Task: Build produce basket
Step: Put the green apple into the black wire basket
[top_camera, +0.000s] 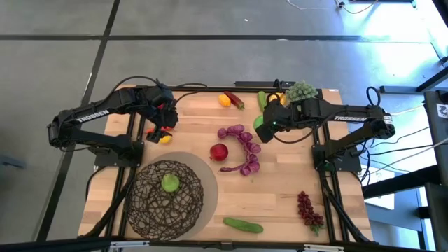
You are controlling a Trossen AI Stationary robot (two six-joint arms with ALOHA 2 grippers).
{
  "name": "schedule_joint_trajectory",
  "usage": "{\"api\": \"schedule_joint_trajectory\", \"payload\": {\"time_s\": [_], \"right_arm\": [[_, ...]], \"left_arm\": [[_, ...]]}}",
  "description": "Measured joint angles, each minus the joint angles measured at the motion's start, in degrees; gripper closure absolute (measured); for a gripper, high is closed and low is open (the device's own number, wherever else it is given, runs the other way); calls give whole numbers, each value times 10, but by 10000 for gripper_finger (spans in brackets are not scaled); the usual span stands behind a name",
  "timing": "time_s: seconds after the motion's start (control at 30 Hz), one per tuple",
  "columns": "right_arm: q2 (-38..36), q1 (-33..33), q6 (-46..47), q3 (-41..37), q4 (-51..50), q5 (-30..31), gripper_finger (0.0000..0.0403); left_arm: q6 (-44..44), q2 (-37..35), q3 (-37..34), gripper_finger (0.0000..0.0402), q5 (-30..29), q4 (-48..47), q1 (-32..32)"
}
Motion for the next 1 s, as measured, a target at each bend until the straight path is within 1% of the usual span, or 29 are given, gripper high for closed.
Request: {"api": "schedule_joint_trajectory", "payload": {"time_s": [0.3, 0.47, 0.73, 0.87, 1.0], "right_arm": [[0, 0, -18, 0, 0, 0, 403], [0, 0, -31, 0, 0, 0, 403], [0, 0, -53, 0, 7, 0, 403], [0, 0, -97, 0, 29, 0, 403], [0, 0, -137, 0, 62, 0, 403]], "left_arm": [[0, 0, 0, 110, -7, 1, 0], [-12, 0, 0, 110, -12, 26, 0], [-113, 0, 0, 111, -10, 73, 0], [-189, 0, 0, 111, -10, 119, 0], [-263, 4, 0, 111, -9, 185, 0]]}}
